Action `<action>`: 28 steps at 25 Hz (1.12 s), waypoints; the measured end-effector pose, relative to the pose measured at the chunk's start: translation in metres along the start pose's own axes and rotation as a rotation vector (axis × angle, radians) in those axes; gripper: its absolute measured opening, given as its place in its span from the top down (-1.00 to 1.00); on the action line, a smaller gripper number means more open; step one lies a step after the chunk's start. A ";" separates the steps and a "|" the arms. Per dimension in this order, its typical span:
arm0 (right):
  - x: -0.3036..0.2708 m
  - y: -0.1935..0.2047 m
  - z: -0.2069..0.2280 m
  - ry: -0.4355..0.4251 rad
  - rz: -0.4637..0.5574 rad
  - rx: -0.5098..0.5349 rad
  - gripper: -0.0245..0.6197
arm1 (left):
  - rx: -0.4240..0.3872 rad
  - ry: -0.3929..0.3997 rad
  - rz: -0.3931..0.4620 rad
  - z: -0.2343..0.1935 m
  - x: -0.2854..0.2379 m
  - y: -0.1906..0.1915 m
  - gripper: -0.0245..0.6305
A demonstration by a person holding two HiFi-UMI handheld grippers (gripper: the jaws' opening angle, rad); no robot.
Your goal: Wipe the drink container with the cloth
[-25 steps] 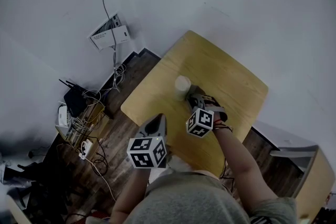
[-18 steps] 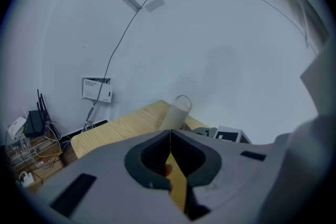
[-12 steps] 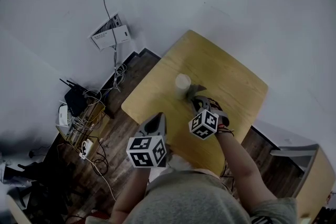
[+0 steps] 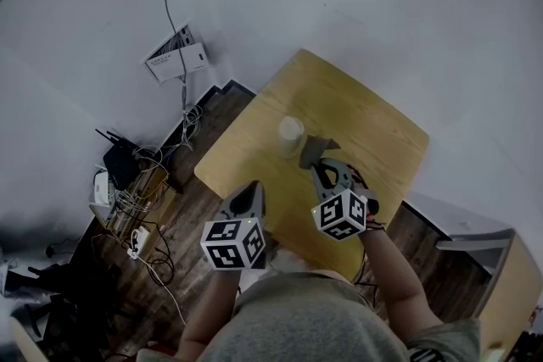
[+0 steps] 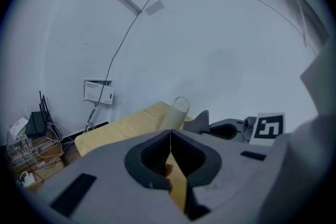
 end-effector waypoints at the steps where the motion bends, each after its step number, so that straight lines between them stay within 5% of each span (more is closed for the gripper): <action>1: 0.004 -0.005 0.000 -0.002 0.012 -0.002 0.89 | -0.001 -0.002 0.001 0.000 0.001 0.000 0.92; 12: 0.009 -0.055 -0.001 -0.042 0.141 0.004 0.89 | 0.000 -0.014 0.009 -0.002 0.005 -0.002 0.92; 28: -0.046 -0.037 -0.020 -0.133 0.075 -0.029 0.89 | 0.001 -0.034 -0.007 -0.007 0.005 0.003 0.92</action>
Point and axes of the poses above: the fingertips, and each gripper's own axes: x backward along the fingers, z to its right, y out of its underside, the point moved 4 cm from there along x, backward along the fingers, and after that the axes turned 13 degrees about z, right-handed, at the moved point
